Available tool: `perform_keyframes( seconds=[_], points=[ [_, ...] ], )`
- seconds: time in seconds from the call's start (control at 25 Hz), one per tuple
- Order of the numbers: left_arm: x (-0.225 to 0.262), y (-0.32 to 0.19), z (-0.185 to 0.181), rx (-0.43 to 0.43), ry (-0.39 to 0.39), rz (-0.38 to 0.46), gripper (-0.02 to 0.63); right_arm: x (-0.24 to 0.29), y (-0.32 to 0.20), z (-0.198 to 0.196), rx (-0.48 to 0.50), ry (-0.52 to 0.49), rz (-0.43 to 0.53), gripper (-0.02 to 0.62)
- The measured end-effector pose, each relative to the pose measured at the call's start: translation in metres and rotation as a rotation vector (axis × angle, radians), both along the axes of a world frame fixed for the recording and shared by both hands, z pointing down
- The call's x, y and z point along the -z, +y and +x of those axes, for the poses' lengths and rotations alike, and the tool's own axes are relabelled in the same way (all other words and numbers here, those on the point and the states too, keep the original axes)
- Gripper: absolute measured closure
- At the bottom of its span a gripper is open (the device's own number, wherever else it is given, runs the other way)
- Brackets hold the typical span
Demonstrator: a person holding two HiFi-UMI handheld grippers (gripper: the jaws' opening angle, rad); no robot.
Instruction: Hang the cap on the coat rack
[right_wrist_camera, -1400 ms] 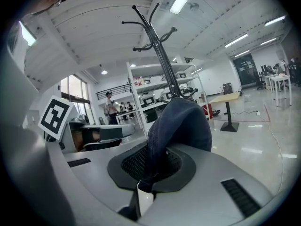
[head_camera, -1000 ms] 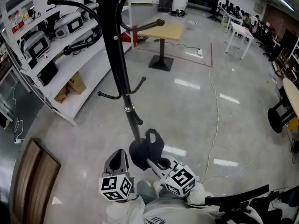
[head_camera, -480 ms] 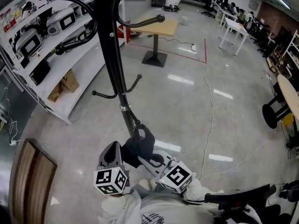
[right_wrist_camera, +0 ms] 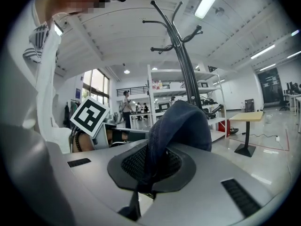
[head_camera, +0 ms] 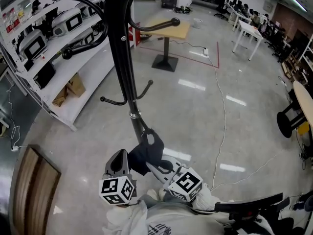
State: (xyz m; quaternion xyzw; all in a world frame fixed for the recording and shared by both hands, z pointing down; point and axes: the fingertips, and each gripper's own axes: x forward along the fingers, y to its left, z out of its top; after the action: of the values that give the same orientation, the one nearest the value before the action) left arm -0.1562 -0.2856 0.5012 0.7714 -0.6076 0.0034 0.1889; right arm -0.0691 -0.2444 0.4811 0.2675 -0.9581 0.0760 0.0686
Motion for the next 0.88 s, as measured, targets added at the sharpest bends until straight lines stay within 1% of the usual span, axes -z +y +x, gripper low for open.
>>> perform_keyframes(
  seconds=[0.16,0.88],
  points=[
    [0.002,-0.002,-0.003,0.004,0.003,0.004,0.604,-0.002,-0.004,0.000,-0.010,-0.015,-0.024,0.571],
    [0.002,-0.011,0.003,0.004,0.010,0.004,0.603,-0.017,-0.023,0.008,-0.032,-0.013,-0.046,0.571]
  ],
)
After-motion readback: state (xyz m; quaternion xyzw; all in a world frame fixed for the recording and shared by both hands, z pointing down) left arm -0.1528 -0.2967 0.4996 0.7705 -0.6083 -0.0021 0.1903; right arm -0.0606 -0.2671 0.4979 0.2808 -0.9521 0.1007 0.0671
